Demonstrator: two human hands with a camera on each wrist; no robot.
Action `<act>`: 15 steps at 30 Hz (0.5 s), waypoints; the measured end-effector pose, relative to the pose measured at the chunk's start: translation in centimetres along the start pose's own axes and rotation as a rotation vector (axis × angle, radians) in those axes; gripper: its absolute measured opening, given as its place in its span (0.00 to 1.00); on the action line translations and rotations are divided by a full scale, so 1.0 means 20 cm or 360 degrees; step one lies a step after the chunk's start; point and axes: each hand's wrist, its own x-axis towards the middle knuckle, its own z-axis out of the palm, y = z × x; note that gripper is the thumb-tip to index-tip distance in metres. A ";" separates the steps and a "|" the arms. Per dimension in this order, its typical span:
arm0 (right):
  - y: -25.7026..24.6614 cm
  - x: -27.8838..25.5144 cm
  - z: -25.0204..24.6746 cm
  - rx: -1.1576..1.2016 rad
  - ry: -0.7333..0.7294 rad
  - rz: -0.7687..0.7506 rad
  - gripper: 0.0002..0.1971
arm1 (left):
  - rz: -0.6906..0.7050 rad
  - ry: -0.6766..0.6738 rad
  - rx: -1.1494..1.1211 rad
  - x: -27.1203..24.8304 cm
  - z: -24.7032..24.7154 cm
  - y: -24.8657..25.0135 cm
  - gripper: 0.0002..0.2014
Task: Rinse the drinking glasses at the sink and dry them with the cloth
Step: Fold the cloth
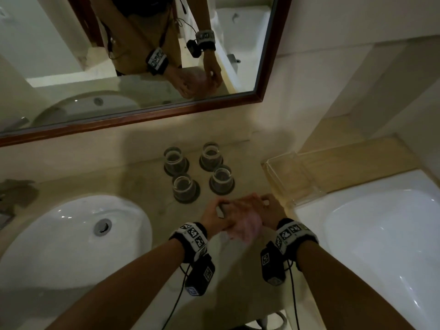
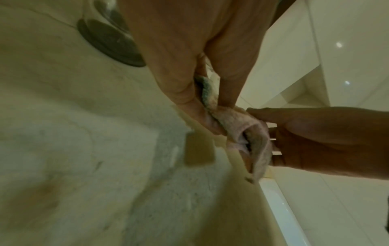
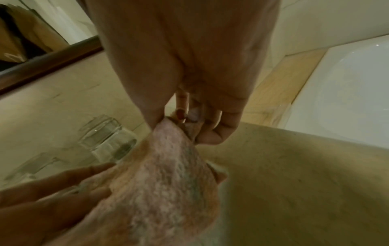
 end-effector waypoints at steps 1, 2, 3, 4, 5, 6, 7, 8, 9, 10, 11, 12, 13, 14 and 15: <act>0.01 0.01 0.01 0.0141 -0.0093 0.0074 0.28 | 0.0003 0.0023 0.0070 0.01 0.01 -0.01 0.26; 0.04 0.03 0.02 0.0272 -0.0143 0.0115 0.31 | 0.0011 0.0037 0.0169 0.03 0.01 -0.02 0.27; 0.03 0.02 0.01 0.0214 -0.0149 0.0118 0.31 | 0.0030 0.0040 0.0296 0.04 0.02 -0.03 0.28; 0.04 0.03 0.01 0.0104 -0.0103 0.0094 0.29 | 0.0044 0.0034 0.0441 0.06 0.02 -0.04 0.28; 0.05 0.03 0.02 -0.0076 -0.0065 0.0094 0.29 | 0.0048 0.0027 0.0580 0.08 0.02 -0.05 0.28; 0.06 0.05 0.03 -0.0192 -0.0027 0.0068 0.31 | 0.0055 0.0026 0.0706 0.09 0.01 -0.05 0.28; 0.04 0.03 0.03 -0.0298 -0.0027 0.0077 0.32 | 0.0075 0.0032 0.0814 0.09 0.01 -0.05 0.27; 0.05 0.03 0.03 -0.0364 -0.0003 0.0062 0.32 | 0.0085 0.0029 0.0904 0.10 0.01 -0.05 0.27; 0.04 0.02 0.03 -0.0418 0.0007 0.0064 0.32 | 0.0101 0.0030 0.0967 0.10 0.01 -0.05 0.27; 0.05 0.02 0.03 -0.0418 0.0009 0.0064 0.31 | 0.0108 0.0018 0.1025 0.10 0.01 -0.05 0.28; 0.03 0.00 0.03 -0.0439 0.0007 0.0084 0.30 | 0.0127 0.0002 0.1089 0.10 0.02 -0.06 0.29; 0.04 0.00 0.03 -0.0464 0.0030 0.0079 0.28 | 0.0136 -0.0018 0.1141 0.10 0.02 -0.06 0.29; 0.02 -0.02 0.03 -0.0533 0.0055 0.0065 0.26 | 0.0153 -0.0031 0.1175 0.10 0.03 -0.06 0.31; 0.02 -0.02 0.03 -0.0613 0.0113 0.0003 0.23 | 0.0157 -0.0034 0.1179 0.09 0.04 -0.07 0.33; 0.00 -0.04 0.03 -0.0719 0.0124 -0.0042 0.21 | 0.0150 -0.0024 0.1163 0.09 0.05 -0.08 0.35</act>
